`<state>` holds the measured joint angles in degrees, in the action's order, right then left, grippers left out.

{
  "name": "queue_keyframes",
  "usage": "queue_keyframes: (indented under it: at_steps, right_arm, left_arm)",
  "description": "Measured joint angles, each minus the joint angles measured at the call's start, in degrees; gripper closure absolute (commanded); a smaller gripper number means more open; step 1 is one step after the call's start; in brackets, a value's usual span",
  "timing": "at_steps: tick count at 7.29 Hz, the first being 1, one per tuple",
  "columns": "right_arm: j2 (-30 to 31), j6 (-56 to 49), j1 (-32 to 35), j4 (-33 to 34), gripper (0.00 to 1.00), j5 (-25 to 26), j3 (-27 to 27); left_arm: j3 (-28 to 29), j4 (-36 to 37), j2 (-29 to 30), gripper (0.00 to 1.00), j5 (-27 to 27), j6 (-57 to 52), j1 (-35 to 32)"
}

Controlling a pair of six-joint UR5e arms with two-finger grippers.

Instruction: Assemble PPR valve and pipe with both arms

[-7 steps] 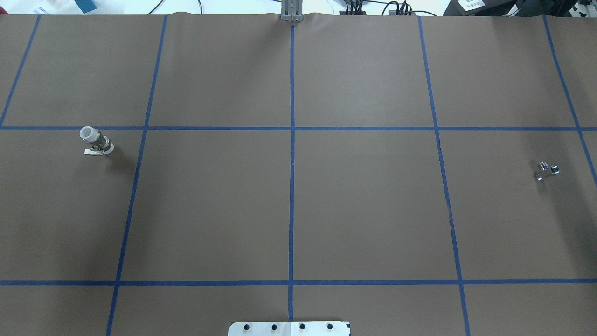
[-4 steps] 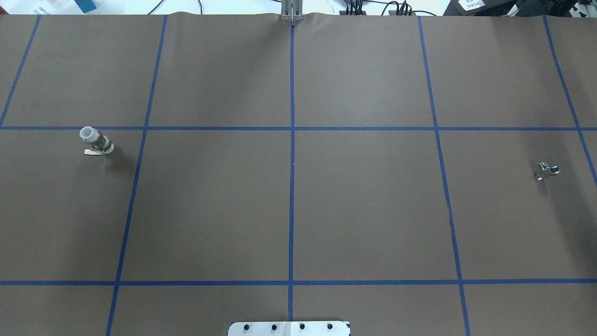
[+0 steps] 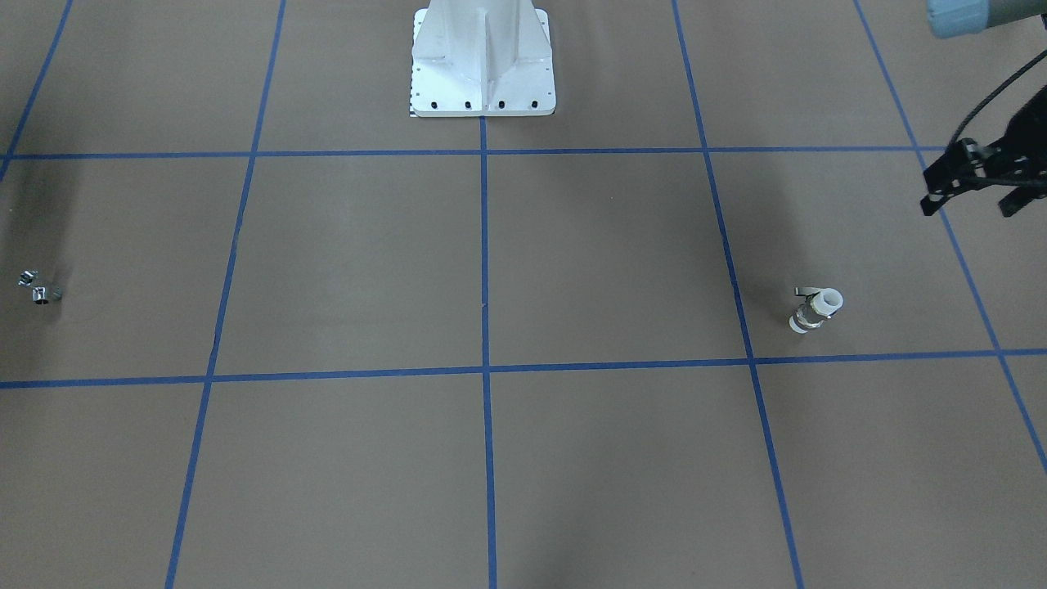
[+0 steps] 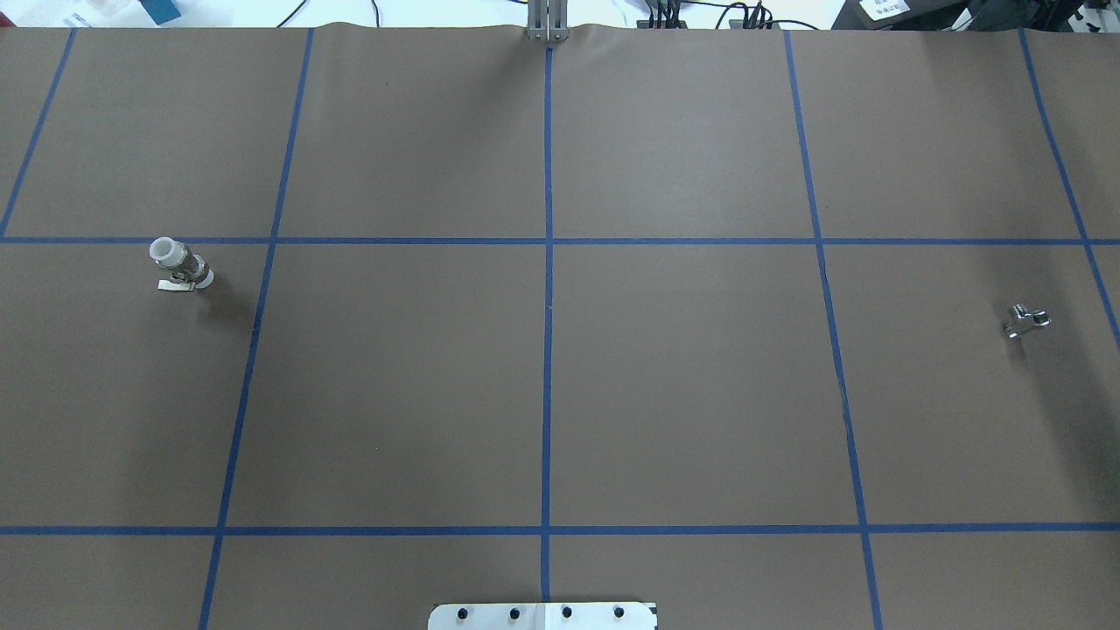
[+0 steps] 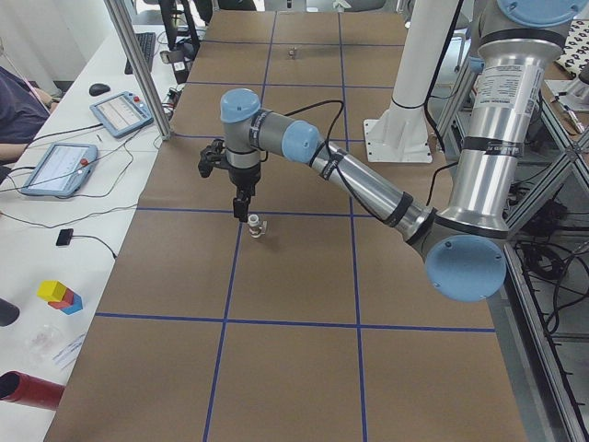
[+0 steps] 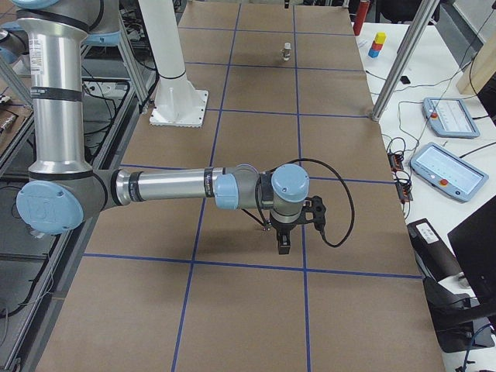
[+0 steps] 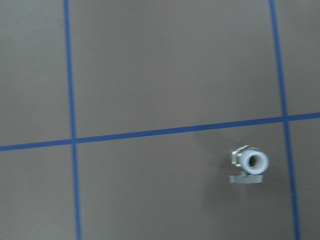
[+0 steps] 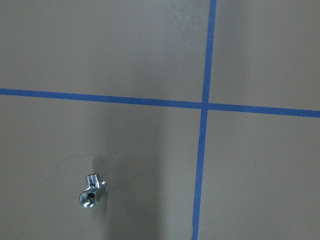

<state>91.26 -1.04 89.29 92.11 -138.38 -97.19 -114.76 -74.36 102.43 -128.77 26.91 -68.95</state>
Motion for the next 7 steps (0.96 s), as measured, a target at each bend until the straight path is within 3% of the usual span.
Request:
queue_keyframes:
  at_steps: [3,5,7]
  right_arm:
    - [0.0,0.1,0.0,-0.1,0.01,2.2,0.8]
    - [-0.1,0.1,-0.1,-0.1,0.01,2.4,1.0]
    - [-0.1,0.2,-0.3,0.0,0.01,2.3,1.0]
  left_arm:
    - [4.4,-8.4,1.6,0.01,4.3,10.6,9.5]
    - [9.7,-16.3,1.3,0.01,5.2,13.2,11.2]
    - [13.3,-18.9,1.5,0.01,6.7,13.3,12.0]
